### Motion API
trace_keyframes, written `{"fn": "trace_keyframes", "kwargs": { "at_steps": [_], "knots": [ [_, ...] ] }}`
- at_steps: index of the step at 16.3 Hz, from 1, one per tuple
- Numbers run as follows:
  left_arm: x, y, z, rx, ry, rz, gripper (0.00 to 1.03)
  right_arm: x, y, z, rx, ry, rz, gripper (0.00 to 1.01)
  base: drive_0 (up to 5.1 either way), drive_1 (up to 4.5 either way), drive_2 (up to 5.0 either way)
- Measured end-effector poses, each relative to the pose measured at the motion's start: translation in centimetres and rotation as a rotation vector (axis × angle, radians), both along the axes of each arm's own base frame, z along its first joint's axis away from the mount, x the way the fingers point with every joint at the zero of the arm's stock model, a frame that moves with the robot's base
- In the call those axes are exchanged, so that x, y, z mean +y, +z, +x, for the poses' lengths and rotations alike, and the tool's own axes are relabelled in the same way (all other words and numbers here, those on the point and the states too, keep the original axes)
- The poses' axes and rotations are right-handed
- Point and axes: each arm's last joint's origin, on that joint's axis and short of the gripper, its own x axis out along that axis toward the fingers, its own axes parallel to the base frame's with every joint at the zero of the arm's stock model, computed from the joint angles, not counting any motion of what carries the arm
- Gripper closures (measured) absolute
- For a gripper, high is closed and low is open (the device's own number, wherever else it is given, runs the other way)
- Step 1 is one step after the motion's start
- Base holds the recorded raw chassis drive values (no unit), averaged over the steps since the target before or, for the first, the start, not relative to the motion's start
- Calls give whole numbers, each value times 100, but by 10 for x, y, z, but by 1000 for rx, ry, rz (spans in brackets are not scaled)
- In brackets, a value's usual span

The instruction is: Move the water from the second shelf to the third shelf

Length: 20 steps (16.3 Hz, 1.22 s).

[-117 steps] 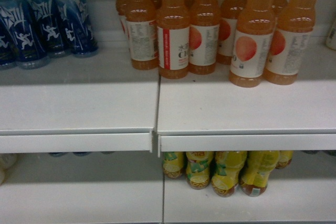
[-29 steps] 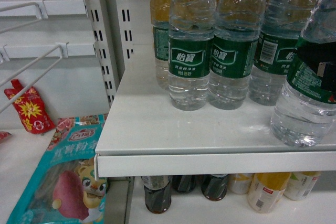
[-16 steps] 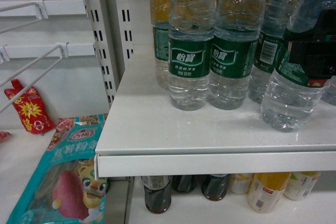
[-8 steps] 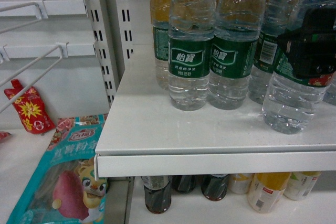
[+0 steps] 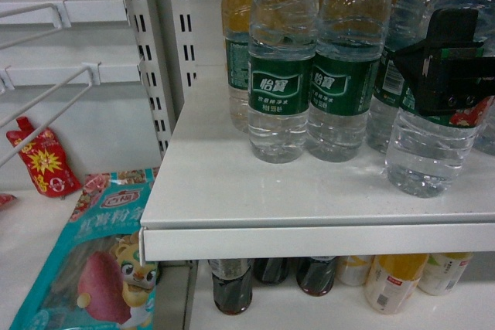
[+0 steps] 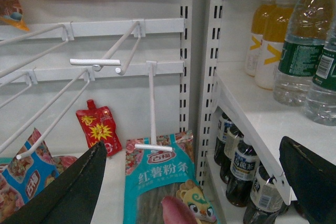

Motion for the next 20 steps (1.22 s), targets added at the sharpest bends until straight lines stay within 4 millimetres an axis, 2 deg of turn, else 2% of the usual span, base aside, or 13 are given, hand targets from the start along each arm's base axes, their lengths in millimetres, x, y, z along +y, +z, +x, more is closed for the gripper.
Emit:
{"fn": "trace_keyframes", "kwargs": {
  "at_steps": [3,8,17,18,20],
  "knots": [
    [0,0,0,0,0,0,5,-1,11,-7,-13,7,5,3,0,0,0],
    [0,0,0,0,0,0,5,-9,17,-37,3,-2,-2,3,0,0,0],
    [0,0,0,0,0,0,5,-31,56,-127,-74,-23,-27,3,0,0,0],
    [0,0,0,0,0,0,5,-31,60,-138,-194,-102,-25,11,0,0,0],
    [0,0,0,0,3,0,5,-47,44,-159,-205,-247,-54,35,0,0,0]
  ]
}}
